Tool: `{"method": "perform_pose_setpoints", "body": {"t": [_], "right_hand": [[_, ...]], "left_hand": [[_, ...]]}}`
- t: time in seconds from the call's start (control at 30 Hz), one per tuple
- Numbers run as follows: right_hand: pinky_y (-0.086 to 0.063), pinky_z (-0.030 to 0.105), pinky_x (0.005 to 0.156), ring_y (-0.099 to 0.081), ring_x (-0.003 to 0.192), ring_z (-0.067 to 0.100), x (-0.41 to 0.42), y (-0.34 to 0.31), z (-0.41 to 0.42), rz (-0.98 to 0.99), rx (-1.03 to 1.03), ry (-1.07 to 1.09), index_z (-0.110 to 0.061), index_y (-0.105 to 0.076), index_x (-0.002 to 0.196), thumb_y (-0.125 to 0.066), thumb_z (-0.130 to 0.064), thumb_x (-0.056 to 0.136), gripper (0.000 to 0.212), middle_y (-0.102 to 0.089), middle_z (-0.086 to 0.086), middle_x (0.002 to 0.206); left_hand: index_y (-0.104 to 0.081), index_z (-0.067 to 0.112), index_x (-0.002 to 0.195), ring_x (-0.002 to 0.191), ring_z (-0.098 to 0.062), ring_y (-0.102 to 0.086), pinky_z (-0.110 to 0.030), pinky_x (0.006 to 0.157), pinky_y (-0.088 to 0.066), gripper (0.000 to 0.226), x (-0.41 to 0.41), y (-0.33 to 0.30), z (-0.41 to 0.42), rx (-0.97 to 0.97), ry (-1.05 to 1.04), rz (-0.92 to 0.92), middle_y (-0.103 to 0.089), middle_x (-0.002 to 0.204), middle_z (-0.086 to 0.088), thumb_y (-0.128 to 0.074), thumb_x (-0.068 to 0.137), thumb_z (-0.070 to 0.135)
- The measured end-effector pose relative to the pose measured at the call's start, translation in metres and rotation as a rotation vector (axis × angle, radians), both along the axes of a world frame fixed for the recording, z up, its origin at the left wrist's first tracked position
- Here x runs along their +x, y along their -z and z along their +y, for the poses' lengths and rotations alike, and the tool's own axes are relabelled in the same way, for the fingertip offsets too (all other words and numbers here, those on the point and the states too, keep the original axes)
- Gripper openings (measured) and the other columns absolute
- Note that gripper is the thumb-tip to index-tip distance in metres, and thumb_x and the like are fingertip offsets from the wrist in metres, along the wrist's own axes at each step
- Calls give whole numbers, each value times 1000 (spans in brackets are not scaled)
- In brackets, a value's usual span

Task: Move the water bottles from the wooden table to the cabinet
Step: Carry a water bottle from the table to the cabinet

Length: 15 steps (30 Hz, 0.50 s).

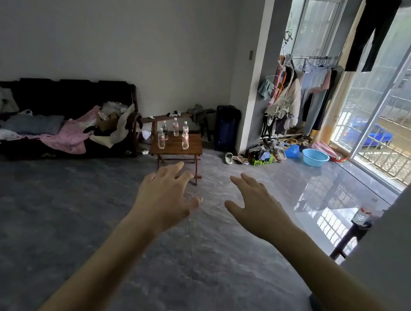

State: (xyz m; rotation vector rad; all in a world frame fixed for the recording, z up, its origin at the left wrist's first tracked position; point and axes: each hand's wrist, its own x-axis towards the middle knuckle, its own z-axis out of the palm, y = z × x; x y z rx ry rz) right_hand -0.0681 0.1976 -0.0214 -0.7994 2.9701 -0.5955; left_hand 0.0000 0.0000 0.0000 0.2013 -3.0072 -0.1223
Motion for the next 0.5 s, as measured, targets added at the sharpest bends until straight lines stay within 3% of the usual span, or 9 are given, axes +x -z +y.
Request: {"method": "perform_pose_setpoints", "body": {"t": [0.5], "right_hand": [[-27, 45, 117, -20, 150, 23, -127, 5, -116, -48, 26, -8, -28, -18, 157, -52, -42, 97, 70, -15, 0, 166]], "left_hand": [[-30, 31, 153, 152, -18, -20, -43, 119, -23, 67, -119, 4, -131, -6, -16, 3, -20, 167, 3, -46, 96, 60]]}}
